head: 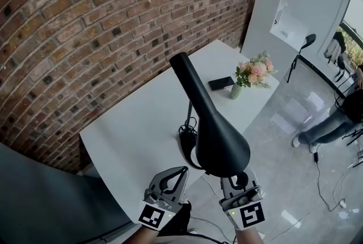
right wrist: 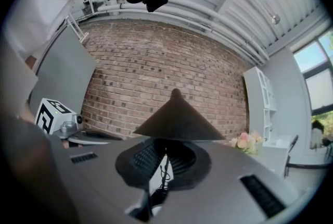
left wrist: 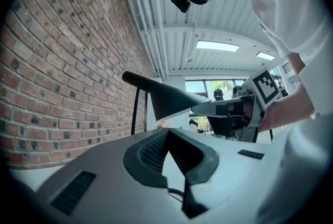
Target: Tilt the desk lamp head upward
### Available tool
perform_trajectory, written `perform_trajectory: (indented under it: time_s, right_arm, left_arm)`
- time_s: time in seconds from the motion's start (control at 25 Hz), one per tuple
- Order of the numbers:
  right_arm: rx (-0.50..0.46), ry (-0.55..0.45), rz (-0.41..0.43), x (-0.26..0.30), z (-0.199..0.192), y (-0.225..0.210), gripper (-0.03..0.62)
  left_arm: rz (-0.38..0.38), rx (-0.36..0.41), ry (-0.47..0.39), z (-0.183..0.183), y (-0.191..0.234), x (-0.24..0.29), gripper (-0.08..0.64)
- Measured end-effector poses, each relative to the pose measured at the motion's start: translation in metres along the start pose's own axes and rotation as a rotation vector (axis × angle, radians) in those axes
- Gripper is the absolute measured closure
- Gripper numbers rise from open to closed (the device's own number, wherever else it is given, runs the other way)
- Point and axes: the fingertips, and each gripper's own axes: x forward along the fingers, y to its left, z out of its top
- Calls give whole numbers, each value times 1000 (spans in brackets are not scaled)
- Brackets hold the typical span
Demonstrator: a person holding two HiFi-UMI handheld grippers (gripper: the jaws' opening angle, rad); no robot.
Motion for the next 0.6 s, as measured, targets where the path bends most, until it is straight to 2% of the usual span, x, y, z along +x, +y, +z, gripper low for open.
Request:
perform_trajectory:
  time_s: [0.6]
  right_arm:
    - [-6,-27,-6,-6,11,2,580]
  left_arm:
    - [-10,11,-1,2,-5,-7,554]
